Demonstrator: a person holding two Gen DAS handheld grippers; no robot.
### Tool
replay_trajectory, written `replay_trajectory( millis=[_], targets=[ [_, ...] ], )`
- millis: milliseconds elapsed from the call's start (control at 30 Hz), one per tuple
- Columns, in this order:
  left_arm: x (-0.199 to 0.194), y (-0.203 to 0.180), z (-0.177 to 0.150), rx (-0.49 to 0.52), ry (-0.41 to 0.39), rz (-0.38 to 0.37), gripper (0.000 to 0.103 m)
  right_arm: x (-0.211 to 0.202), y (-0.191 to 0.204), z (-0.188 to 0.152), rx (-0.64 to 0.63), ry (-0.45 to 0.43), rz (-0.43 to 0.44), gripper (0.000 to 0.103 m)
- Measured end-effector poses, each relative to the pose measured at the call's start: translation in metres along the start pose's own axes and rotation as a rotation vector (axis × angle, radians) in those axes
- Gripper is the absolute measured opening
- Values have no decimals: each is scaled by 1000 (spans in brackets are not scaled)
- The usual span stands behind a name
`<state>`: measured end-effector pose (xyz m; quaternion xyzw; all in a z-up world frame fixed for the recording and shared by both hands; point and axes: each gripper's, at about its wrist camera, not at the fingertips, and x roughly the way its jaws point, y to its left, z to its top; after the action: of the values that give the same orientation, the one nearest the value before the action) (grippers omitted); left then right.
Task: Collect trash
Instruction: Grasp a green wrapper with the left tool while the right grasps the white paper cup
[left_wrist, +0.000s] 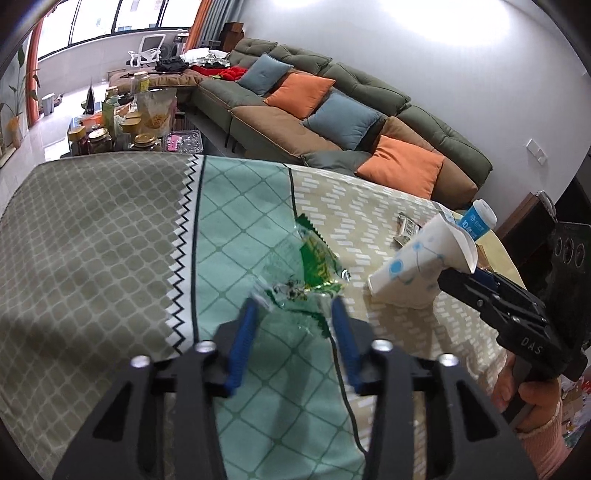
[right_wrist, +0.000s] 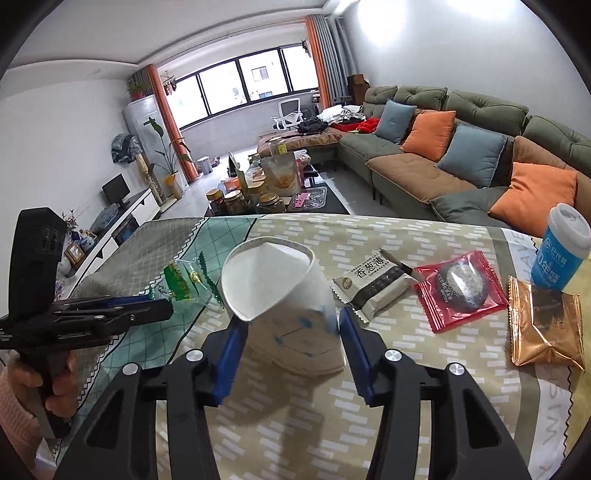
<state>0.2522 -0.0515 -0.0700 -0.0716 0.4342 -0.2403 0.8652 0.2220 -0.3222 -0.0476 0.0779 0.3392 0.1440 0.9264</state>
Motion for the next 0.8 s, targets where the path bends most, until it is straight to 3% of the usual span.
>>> replay_trajectory(
  millis=[33, 100, 233, 267, 300, 333, 400, 567, 600, 733, 767, 800],
  targets=[
    [0, -1, -1, 6, 3, -2, 34, 0, 0, 0, -2, -1, 1, 44],
    [2, -3, -1, 13, 0, -4, 16, -1, 0, 0, -6, -1, 2, 39],
    [-2, -5, -2, 21, -6, -13, 17, -3, 0, -1, -10, 4, 2, 40],
    [-4, -6, -2, 24, -9, -12, 17, -3, 1, -1, -11, 3, 3, 42],
    [-6, -6, -2, 31, -15, -11, 18, -3, 2, 0, -15, 4, 4, 55],
    [-8, -6, -2, 36, -22, -5, 20, -4, 3, 0, -24, -3, -6, 66],
    [-11, -6, -2, 28, -28, -14, 44, -4, 6, 3, -44, -9, -15, 67],
    [-12, -5, 6, 3, -38, -29, 47, 2, 10, 10, -69, 4, -4, 67],
    [-11, -5, 7, -3, -36, -34, 47, 4, 10, 10, -71, 8, 6, 66],
    [-5, -7, 10, -2, -24, -35, 42, 4, 10, 9, -70, 14, 23, 44],
    [-4, -8, 10, -2, -21, -40, 29, 3, 10, 8, -68, 13, 23, 41],
    [-3, -8, 10, -1, -14, -45, 25, 2, 10, 8, -67, 12, 28, 35]
  ],
)
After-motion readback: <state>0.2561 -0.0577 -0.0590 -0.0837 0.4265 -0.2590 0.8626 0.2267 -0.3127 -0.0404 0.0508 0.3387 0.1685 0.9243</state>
